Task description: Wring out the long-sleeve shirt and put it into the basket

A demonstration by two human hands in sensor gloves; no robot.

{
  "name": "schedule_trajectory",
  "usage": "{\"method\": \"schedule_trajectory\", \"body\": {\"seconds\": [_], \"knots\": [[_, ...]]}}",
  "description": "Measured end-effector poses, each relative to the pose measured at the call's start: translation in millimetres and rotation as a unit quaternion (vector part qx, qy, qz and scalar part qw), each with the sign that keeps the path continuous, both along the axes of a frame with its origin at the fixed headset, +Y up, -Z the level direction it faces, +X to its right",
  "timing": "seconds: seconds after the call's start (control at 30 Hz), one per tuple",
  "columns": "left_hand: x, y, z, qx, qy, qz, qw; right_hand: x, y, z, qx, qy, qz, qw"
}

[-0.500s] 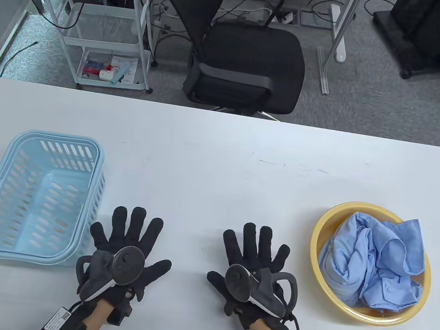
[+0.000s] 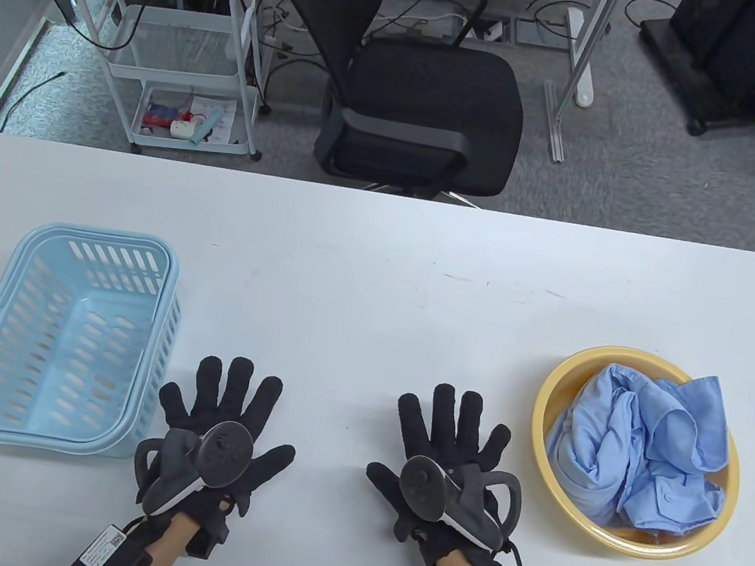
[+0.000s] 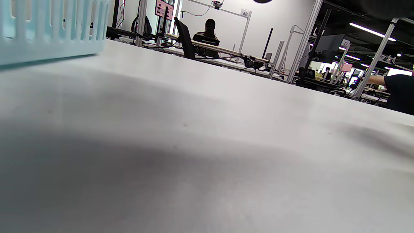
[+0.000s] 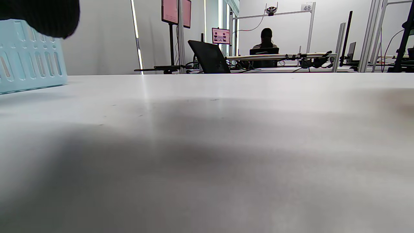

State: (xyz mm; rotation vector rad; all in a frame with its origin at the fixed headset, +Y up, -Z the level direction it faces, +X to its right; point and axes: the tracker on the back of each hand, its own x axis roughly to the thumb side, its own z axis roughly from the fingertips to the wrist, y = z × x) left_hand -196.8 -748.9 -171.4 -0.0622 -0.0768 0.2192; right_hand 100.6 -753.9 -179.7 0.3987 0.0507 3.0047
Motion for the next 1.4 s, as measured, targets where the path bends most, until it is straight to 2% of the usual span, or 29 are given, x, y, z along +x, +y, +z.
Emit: {"method": "schedule_trajectory", "body": {"seconds": [0.4, 0.57, 0.83, 1.03, 1.23, 1.4], "knots": [[-2.9, 1.9, 1.4, 0.007, 0.005, 0.015, 1.000, 1.3, 1.5, 0.9, -0.002, -0.005, -0.011, 1.000], [-6.0, 3.8, 3.3, 0.012, 0.010, 0.025, 1.000, 2.2, 9.5, 2.4, 0.010, -0.007, -0.022, 1.000], [-7.1, 4.4, 4.3, 0.013, 0.011, 0.026, 1.000, 3.7, 31.2, 6.8, 0.023, -0.015, -0.040, 0.999], [-9.0, 5.3, 3.9, 0.007, 0.013, 0.024, 1.000, 14.2, 56.2, 9.0, 0.026, -0.038, -0.052, 0.998], [-10.3, 5.3, 2.4, -0.001, 0.014, 0.027, 1.000, 41.3, 88.2, 11.7, 0.055, -0.076, -0.058, 0.994], [-10.4, 5.8, 2.1, -0.006, 0.012, 0.023, 1.000, 73.4, 108.2, 6.5, 0.057, -0.122, -0.075, 0.988]]}}
